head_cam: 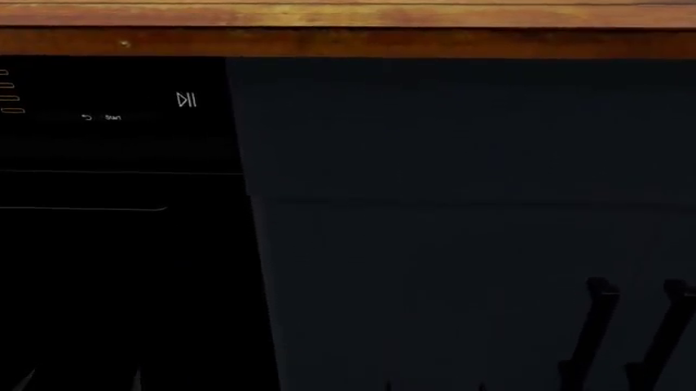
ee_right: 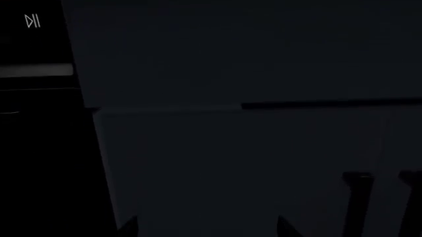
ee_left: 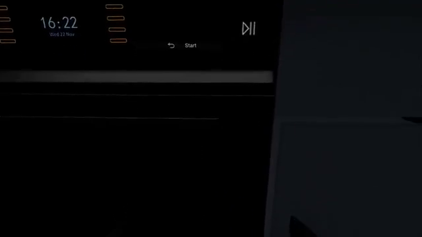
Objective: Open the dishwasher door
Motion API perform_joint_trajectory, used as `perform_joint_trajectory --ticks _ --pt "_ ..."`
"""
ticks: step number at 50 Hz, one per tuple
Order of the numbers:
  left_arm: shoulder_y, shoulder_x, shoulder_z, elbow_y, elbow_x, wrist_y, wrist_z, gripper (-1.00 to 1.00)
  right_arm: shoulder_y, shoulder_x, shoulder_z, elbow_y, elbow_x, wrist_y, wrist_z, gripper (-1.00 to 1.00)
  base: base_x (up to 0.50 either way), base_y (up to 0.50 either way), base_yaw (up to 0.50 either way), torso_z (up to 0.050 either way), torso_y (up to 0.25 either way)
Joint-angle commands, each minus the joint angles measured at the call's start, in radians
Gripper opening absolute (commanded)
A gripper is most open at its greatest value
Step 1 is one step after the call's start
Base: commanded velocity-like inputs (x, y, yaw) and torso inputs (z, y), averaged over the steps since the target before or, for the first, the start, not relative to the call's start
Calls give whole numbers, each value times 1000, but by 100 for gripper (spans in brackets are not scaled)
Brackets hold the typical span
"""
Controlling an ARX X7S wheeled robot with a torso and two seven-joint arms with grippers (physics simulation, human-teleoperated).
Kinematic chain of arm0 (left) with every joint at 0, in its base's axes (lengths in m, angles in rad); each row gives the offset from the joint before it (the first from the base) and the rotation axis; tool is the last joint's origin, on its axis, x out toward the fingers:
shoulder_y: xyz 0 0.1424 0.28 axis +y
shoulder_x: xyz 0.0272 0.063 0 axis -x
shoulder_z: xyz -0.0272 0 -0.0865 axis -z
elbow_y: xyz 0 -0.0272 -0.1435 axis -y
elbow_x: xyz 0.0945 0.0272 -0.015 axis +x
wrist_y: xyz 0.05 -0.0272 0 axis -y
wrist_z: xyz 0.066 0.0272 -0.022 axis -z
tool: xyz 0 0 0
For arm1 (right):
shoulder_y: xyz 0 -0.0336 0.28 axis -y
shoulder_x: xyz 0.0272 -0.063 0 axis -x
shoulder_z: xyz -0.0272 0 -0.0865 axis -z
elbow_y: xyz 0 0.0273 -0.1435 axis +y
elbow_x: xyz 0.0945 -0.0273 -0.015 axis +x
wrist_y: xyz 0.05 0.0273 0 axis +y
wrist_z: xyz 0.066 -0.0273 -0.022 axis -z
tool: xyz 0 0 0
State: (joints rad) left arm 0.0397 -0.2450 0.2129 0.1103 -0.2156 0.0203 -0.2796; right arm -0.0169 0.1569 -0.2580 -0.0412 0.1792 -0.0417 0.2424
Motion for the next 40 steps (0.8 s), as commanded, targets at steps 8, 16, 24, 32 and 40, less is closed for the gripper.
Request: perform_joint_trajectory --ticks 8,16,24,32,40 --pt "-2 -2 2 -11 -5 33 -6 100 4 12 -21 1 2 7 7 100 34 0 0 -6 0" --pt "-6 -3 -4 -23 -2 55 -15 100 6 14 -27 -2 8 12 12 100 354 0 0 0 0" --pt "-11 -5 -3 -23 -5 55 -18 100 11 17 -31 2 13 9 14 100 357 0 0 0 0" --pt "-6 -11 -1 -7 -9 49 -23 100 0 23 -29 -18 21 4 22 100 222 0 0 0 0" --pt "-1 -36 19 2 32 50 -23 100 1 28 -37 -16 25 2 21 100 0 0 0 0 0"
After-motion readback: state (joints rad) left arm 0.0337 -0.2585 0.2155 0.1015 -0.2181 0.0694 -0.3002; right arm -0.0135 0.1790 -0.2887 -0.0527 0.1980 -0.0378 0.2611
